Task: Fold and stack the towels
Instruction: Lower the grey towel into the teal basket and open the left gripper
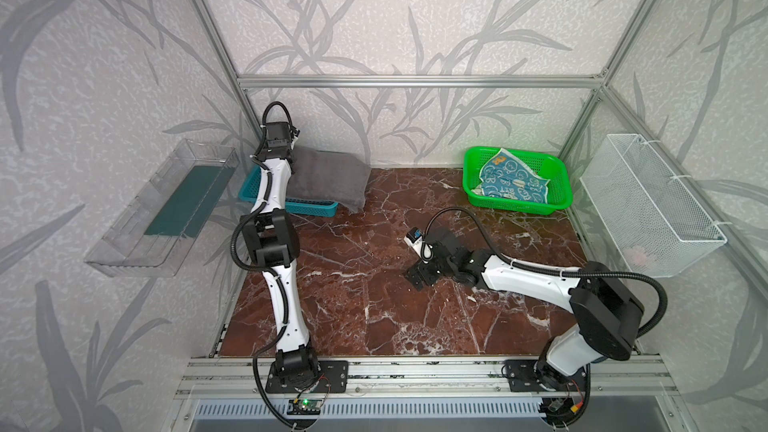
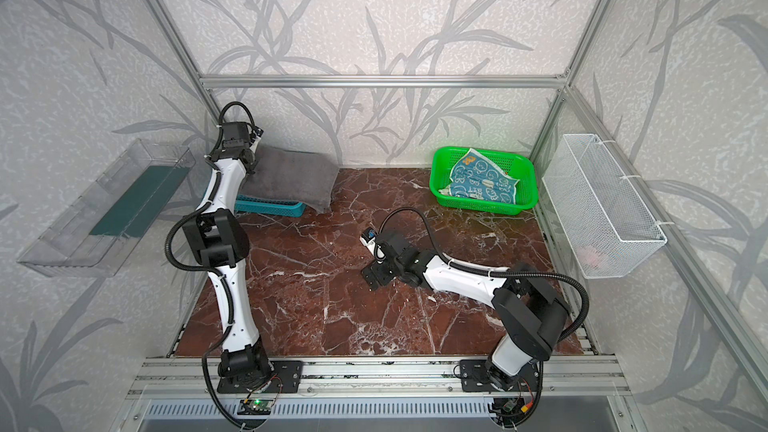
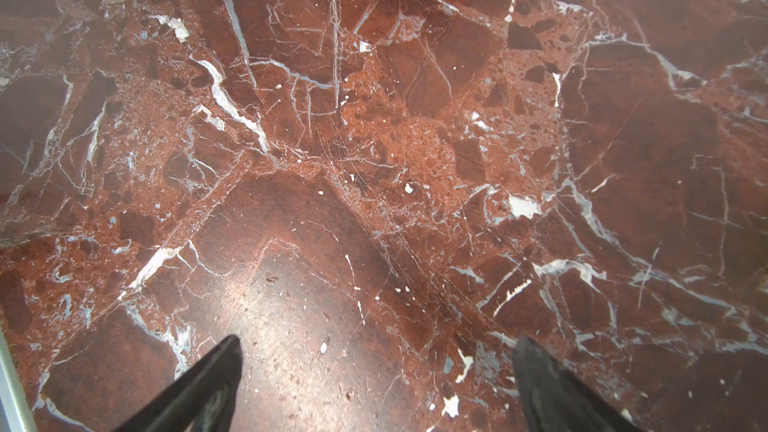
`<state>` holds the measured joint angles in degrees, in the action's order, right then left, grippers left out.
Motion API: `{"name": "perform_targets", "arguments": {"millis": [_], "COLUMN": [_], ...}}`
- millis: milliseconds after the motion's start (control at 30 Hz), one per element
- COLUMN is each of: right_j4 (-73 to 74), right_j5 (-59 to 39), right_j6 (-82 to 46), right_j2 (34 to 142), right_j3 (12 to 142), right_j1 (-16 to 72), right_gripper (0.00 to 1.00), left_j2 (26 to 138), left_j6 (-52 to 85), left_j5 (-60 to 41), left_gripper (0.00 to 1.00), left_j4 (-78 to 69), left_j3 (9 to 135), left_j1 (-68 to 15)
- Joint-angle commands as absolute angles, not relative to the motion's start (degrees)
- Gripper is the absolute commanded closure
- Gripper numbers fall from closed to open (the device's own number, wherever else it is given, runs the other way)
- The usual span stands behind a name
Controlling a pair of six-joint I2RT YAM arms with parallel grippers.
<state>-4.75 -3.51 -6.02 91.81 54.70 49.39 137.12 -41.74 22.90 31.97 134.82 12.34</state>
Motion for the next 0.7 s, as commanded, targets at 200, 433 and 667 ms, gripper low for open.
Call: {"name": "perform_targets", "arguments": {"millis": [200, 433, 667], "right_j4": [-8.1, -9.2, -8.9], "right_j5": [-3.9, -3.3, -3.7], "right_j6": [-5.7, -5.7, -6.0], "right_j2": [93.3, 91.8, 92.4], "right_j3": [58.0, 56.8, 57.1], "right_j1": [49.2, 49.2, 49.2], "right_gripper": [0.0, 0.0, 0.01], "left_j2": [139.6, 140.2, 140.3], "left_j6": [-44.6, -45.4, -46.7], "left_j5": [26.7, 27.7, 29.3], "left_gripper": [1.0, 1.0, 1.0], "left_j4": [28.7, 27.8, 25.9], "left_j3": [135.5, 136.7, 136.6], "left_j1": [13.8, 14.1, 14.3]}}
